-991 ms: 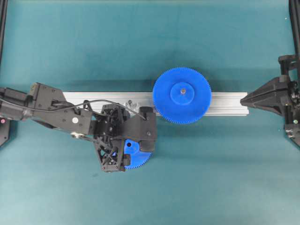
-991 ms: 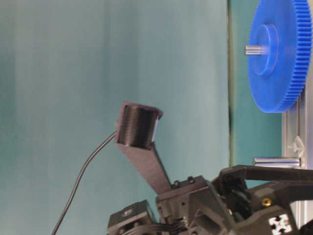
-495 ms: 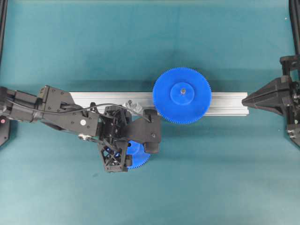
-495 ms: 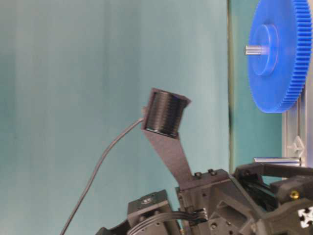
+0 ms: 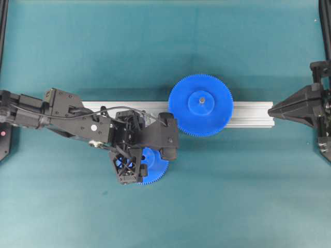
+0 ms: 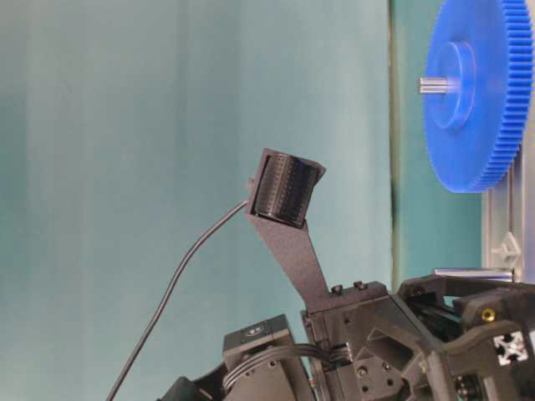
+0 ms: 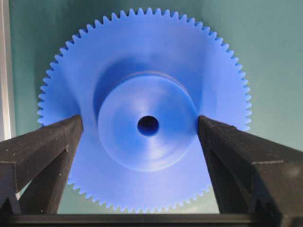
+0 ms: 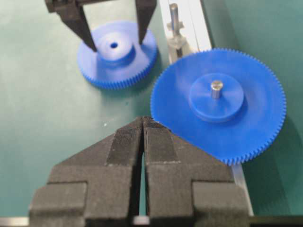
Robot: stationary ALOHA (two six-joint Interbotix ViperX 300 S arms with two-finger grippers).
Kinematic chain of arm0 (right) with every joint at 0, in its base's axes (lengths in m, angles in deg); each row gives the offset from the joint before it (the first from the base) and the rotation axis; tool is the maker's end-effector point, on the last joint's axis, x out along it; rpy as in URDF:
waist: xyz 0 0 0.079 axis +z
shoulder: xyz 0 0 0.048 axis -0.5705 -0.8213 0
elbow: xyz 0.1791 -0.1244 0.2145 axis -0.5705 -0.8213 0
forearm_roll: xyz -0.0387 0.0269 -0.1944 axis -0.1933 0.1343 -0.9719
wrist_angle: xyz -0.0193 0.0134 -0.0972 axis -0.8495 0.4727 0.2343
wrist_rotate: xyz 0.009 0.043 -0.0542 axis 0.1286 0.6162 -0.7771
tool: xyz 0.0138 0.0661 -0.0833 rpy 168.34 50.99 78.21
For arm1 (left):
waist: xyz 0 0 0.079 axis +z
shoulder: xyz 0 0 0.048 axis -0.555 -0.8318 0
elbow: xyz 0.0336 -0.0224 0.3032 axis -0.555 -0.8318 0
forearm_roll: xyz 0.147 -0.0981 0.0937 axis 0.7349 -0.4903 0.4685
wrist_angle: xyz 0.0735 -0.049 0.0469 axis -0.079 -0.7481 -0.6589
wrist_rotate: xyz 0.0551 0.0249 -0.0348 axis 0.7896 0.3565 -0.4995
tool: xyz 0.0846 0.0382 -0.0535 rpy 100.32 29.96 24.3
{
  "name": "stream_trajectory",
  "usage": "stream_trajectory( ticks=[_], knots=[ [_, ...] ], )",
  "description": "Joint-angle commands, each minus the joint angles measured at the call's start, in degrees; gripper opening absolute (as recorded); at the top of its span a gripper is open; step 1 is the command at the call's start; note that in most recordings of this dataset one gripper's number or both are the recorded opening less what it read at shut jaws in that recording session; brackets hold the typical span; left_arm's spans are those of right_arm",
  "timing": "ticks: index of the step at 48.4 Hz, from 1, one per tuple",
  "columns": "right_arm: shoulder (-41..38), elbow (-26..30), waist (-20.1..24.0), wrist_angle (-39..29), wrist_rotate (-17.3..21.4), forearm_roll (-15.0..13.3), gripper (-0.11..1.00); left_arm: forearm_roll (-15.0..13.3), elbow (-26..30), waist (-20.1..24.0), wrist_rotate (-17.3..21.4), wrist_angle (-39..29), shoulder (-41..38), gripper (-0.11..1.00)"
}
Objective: Insert the small gear onto the shaft.
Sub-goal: 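Lower the left gripper over the small blue gear's hub and close, then lift the small blue gear with the left gripper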
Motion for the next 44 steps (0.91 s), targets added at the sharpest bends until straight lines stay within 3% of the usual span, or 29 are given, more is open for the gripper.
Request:
stream_trajectory(
  ticks=[1,28,44],
  knots=[
    [-0.3,0.4,-0.1,0.5,0.5,0.0,0.01,0.2,1.1,0.4,-0.1,0.2,0.6,0.93],
    [-0.2,0.3,-0.1,0.9,0.5,0.0,0.01,0.2,0.8,-0.2,-1.4,0.2,-1.2,0.92],
    [-0.2,0.4,-0.1,1.3,0.5,0.0,0.01,0.2,0.6,-0.3,-2.4,0.2,-2.2,0.8]
  ],
)
